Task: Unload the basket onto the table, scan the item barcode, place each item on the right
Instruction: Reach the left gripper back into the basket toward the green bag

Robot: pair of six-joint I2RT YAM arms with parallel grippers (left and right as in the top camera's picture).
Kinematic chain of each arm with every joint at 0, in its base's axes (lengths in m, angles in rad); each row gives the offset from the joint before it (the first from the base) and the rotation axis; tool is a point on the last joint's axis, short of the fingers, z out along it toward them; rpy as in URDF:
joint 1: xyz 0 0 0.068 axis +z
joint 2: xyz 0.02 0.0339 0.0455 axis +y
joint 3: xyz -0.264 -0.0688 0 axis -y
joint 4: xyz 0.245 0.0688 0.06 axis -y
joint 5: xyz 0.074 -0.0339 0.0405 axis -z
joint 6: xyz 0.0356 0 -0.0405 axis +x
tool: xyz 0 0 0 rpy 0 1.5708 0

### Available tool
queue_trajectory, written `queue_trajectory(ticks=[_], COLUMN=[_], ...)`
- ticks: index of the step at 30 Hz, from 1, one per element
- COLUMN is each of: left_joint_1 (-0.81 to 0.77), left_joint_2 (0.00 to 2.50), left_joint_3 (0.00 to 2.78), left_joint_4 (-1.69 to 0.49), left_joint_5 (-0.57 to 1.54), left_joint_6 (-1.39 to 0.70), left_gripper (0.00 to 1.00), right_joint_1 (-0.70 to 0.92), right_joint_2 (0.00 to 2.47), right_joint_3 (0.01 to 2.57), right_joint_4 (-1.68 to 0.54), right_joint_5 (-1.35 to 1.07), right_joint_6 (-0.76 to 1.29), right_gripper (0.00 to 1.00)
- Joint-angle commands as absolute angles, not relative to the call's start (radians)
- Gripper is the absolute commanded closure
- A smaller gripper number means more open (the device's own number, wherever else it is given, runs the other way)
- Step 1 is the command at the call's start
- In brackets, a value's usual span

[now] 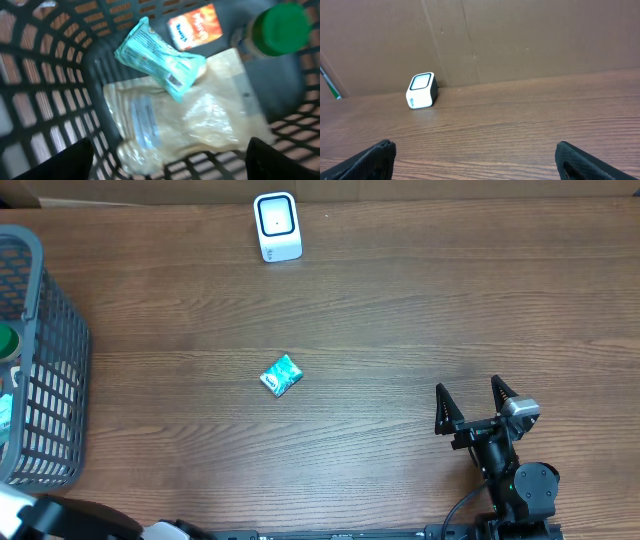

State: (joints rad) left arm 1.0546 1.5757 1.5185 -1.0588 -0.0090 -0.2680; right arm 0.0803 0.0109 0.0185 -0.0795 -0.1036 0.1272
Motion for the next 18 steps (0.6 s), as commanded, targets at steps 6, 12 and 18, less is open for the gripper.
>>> queue_trajectory(ticks=[6,12,18], left_joint_1=[1.053,1.051,1.046], left_joint_2=[1.756,1.859,1.928], left_joint_3=[1.499,1.499,1.499], left_joint_4=[-1.021,-0.989,-0.929], left_joint_5=[-0.175,-0.191,-0.191], left_joint_6=[-0.115,-0.11,-0.112], left_gripper=[0.28,0.26,0.29], right_joint_1=[0.085,0.085,0.085], right_joint_2=[0.003,0.003,0.003], right_joint_3=[0.008,0.008,0.008], right_joint_4=[-0.076,-0.076,-0.076], right_joint_5=[-0.097,-0.097,-0.097], right_joint_6=[0.13,0.13,0.13], right_gripper=[0.0,0.0,0.0])
